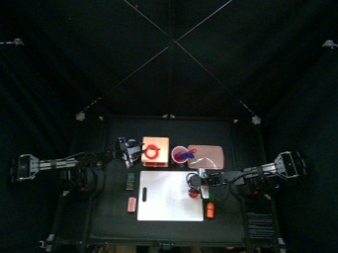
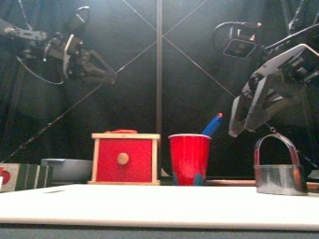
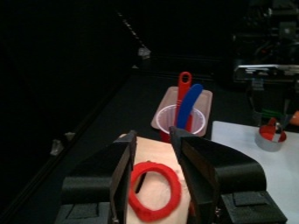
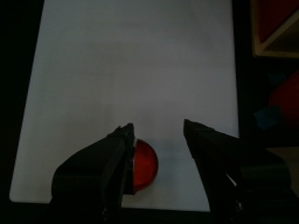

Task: Get the cutter from the drawer then cut the dough then place the extra dough in the bowl
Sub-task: Place the extra dough in the bowl

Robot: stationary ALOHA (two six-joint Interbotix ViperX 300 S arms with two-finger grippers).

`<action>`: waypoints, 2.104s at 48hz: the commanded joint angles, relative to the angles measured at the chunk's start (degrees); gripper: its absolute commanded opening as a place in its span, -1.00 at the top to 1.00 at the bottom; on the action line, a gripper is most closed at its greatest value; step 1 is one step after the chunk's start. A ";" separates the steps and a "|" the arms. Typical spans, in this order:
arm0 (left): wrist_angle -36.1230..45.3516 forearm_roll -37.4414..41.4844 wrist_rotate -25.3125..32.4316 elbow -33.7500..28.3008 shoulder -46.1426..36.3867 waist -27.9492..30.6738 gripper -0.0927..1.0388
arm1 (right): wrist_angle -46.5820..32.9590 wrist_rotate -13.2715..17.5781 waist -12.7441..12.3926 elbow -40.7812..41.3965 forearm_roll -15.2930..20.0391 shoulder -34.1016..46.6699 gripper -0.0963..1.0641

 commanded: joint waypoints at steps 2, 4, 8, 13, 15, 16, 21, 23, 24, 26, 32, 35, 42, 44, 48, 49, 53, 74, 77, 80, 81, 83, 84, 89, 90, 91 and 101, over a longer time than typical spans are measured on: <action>-0.18 -1.85 0.09 2.02 -2.55 1.49 -0.52 | -0.35 0.09 -0.18 -0.62 0.18 -0.88 -0.62; 0.26 -1.93 0.09 2.37 -1.49 1.41 -0.52 | -0.35 0.09 -0.18 -0.79 0.09 -0.97 -0.62; 1.32 -1.67 0.09 1.23 2.37 1.23 -0.54 | -0.35 0.00 -0.44 -1.23 -0.18 -1.05 -0.62; 1.76 -0.79 0.44 -2.20 9.93 -0.09 -0.54 | -0.35 0.00 -0.88 -1.41 -0.26 -1.14 -0.62; 1.76 0.88 0.62 -4.13 13.89 -0.53 -0.54 | -0.35 0.00 -0.97 -1.41 -0.26 -0.97 -0.62; 1.76 1.58 0.70 -4.75 15.21 -0.53 -0.54 | -0.35 0.00 -0.97 -1.41 -0.26 -0.88 -0.62; 1.93 5.45 0.88 -9.05 23.38 -0.44 -0.54 | -0.35 0.09 -0.97 -1.41 0.09 -0.79 -0.62; 2.29 5.89 0.79 -10.28 25.40 -0.44 -0.55 | -0.35 0.09 -0.88 -1.41 0.18 -0.79 -0.62; 2.72 5.89 0.79 -11.07 26.63 -0.44 -0.55 | -0.35 0.18 -0.88 -1.32 0.18 -0.79 -0.62; 3.69 5.71 0.79 -12.30 28.21 -0.35 -0.55 | -0.35 0.18 -0.88 -1.14 0.35 -0.79 -0.62; 5.10 5.89 0.88 -13.97 31.20 -0.26 -0.55 | -0.35 0.18 -0.70 -0.97 0.62 -0.79 -0.62; 5.10 6.24 0.97 -14.59 31.90 0.09 -0.55 | -0.35 0.18 -0.62 -0.88 0.62 -0.79 -0.63; 4.31 7.73 0.88 -15.29 31.46 0.18 -0.55 | -0.35 0.18 -0.62 -0.70 0.62 -0.70 -0.62; 3.60 8.17 0.88 -15.47 31.03 0.18 -0.55 | -0.35 0.09 -0.62 -0.62 0.62 -0.70 -0.62; 3.34 9.40 0.97 -15.29 30.32 0.35 -0.55 | -0.44 0.09 -0.62 -0.35 0.62 -0.70 -0.62; 3.43 10.02 0.97 -15.03 30.32 0.88 -0.55 | -0.35 0.18 -0.70 -0.35 0.62 -0.70 -0.63; 3.78 11.69 0.88 -14.68 30.85 2.64 -0.55 | -0.35 0.18 -0.62 -0.35 0.44 -0.70 -0.63; 8.00 12.04 0.70 -14.41 31.99 6.33 -0.54 | -0.35 0.09 -0.70 -0.18 0.53 -0.70 -0.62; 9.05 11.43 0.70 -14.41 32.17 6.86 -0.54 | -0.44 0.09 -0.70 -0.18 0.53 -0.70 -0.62; 10.28 10.81 0.70 -14.59 32.43 7.03 -0.53 | -0.44 0.09 -0.79 -0.18 0.53 -0.70 -0.63; 10.81 10.63 0.70 -14.68 32.52 7.03 -0.53 | -0.44 0.09 -0.79 -0.18 0.53 -0.70 -0.63; 11.43 10.37 0.70 -14.77 32.78 7.03 -0.52 | -0.44 0.09 -0.88 -0.18 0.53 -0.70 -0.63; 11.95 10.20 0.70 -14.77 32.96 7.03 -0.52 | -0.44 0.09 -0.88 -0.18 0.53 -0.70 -0.63; 12.92 9.32 0.70 -14.85 33.40 7.03 -0.51 | -0.35 0.09 -0.88 -0.18 0.53 -0.70 -0.63; 13.10 9.05 0.70 -14.85 33.40 7.03 -0.51 | -0.35 0.09 -0.88 -0.18 0.53 -0.70 -0.62; 13.18 8.96 0.70 -14.85 33.31 6.94 -0.51 | -0.44 0.09 -0.88 -0.18 0.62 -0.62 -0.62; 12.57 8.96 0.79 -14.85 33.31 6.77 -0.40 | -0.09 0.09 -0.88 -0.09 0.35 -0.70 -0.63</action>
